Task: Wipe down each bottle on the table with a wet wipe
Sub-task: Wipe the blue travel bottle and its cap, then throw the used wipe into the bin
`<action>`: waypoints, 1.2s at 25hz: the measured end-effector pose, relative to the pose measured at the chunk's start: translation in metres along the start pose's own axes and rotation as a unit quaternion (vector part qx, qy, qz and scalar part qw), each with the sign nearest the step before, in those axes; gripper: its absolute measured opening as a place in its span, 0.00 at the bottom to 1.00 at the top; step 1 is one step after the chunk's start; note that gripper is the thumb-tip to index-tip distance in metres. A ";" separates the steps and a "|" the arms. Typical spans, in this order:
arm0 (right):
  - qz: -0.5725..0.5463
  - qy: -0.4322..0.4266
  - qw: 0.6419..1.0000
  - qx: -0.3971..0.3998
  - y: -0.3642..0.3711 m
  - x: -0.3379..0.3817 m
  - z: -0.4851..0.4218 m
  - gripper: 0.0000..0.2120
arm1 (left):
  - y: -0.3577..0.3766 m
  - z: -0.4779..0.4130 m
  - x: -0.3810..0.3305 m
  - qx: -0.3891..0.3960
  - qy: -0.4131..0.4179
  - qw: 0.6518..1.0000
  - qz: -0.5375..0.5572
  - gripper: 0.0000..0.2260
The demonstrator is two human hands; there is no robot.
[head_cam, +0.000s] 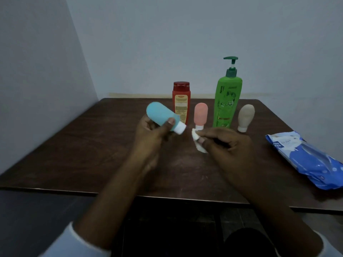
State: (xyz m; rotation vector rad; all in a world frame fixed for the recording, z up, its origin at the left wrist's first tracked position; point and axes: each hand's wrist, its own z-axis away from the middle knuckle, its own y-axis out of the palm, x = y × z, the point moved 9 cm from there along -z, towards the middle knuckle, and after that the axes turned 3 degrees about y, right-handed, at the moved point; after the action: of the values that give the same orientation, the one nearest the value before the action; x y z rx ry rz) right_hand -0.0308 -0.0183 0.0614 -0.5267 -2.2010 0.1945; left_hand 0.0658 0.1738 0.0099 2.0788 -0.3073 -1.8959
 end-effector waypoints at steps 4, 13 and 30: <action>-0.004 0.071 0.997 -0.024 -0.009 -0.030 -0.001 0.11 | -0.040 -0.086 -0.013 -0.009 0.078 0.972 -0.220 0.30; 0.034 0.114 0.993 0.022 -0.001 -0.040 -0.007 0.10 | -0.039 -0.158 0.040 0.105 0.042 0.935 -0.335 0.29; 0.078 0.150 0.985 0.042 0.017 -0.068 -0.004 0.11 | -0.025 -0.166 0.048 0.150 0.025 0.945 -0.290 0.38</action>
State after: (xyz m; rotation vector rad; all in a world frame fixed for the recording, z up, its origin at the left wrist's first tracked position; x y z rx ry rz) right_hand 0.0151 -0.0328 0.0102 -0.6383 -1.8522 0.2722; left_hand 0.2341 0.1936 -0.0309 2.6381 0.0485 -2.2182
